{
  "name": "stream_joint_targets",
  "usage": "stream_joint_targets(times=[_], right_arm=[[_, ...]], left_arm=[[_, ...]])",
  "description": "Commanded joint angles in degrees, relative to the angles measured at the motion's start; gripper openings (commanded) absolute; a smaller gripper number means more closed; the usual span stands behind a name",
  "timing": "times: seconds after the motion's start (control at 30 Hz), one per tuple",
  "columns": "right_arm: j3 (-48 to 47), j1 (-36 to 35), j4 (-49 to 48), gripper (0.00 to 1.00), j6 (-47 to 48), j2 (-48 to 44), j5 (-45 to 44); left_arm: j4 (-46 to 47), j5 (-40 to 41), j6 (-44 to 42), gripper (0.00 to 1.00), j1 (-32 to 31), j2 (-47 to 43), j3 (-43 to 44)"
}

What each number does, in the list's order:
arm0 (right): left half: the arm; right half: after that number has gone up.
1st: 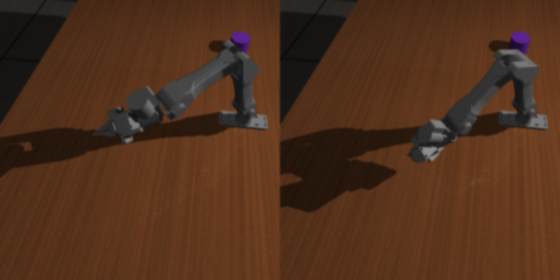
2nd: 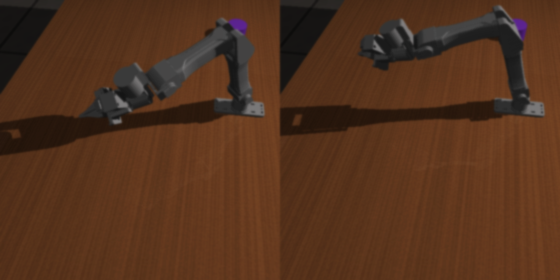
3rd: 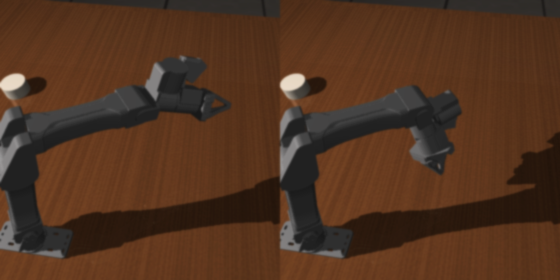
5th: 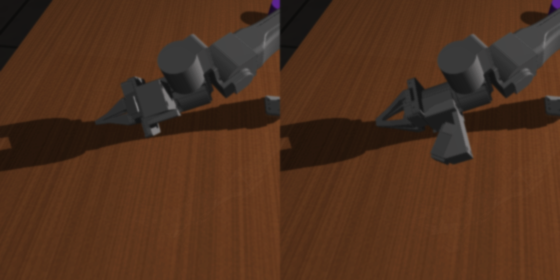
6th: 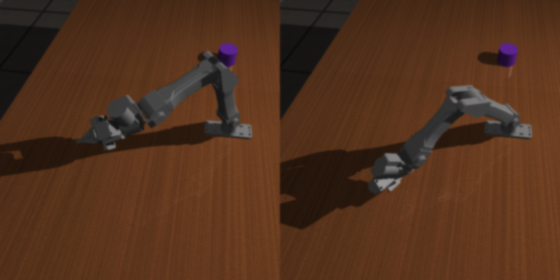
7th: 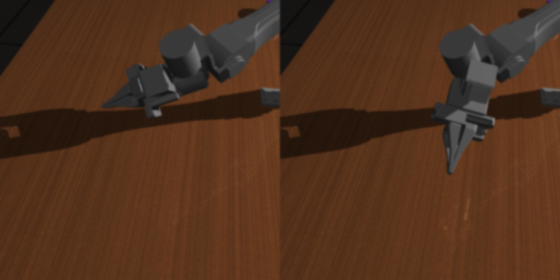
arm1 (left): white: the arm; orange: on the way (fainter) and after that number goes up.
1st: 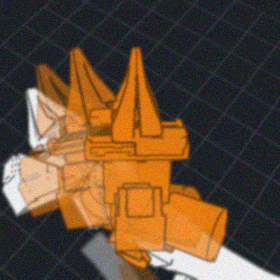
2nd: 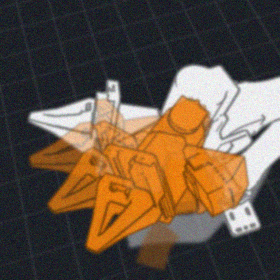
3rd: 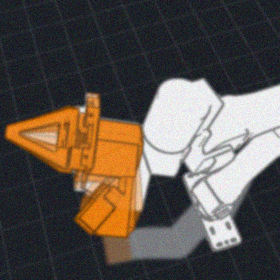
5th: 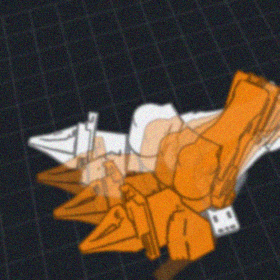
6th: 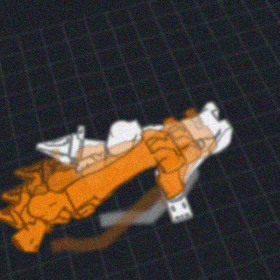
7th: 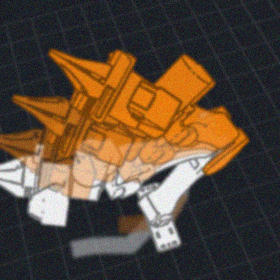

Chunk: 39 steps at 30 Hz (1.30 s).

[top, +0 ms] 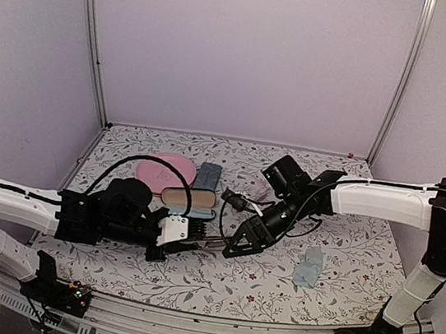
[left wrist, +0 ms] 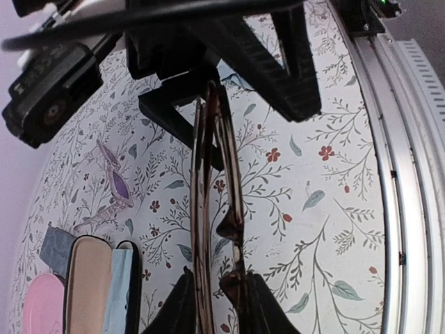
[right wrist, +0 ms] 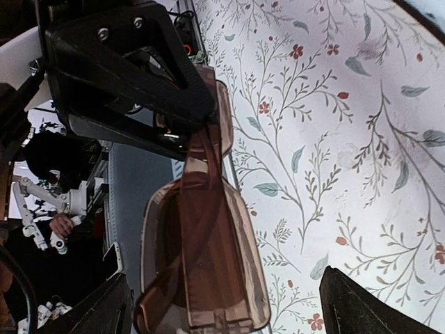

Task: Organize the sunglasses
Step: Pass from the right arm to the left, then pass from the left arm to the right

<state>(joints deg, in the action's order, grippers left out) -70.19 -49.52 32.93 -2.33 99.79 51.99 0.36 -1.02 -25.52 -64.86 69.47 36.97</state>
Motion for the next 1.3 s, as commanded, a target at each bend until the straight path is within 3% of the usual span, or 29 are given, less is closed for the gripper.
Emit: stream_joint_targets(times=[0.0,0.3,0.5,0.7,1.27], right_arm=[[2.74,0.38,-4.13,0.94,1.61,-6.45,-6.24],[5.59,-0.94,-10.35,0.75,9.66,-15.20,-10.03],[3.90,-1.81,-11.30,0.61,11.94,-14.92,-11.44],[2.49,-3.36,-11.05,0.55,13.68,-14.23,-10.56],[1.38,-5.49,-10.01,0.26,15.18,-12.58,-9.03]], left_arm=[[4.43,-6.66,6.09,0.25,2.72,-3.63,-2.06],[3.70,-14.76,14.60,0.26,6.47,-6.06,-1.53],[4.21,-20.28,17.95,0.27,8.54,-6.55,-0.94],[5.21,-24.03,19.99,0.27,10.21,-7.47,-0.94],[7.13,-28.10,22.15,0.27,12.37,-7.13,-1.44]])
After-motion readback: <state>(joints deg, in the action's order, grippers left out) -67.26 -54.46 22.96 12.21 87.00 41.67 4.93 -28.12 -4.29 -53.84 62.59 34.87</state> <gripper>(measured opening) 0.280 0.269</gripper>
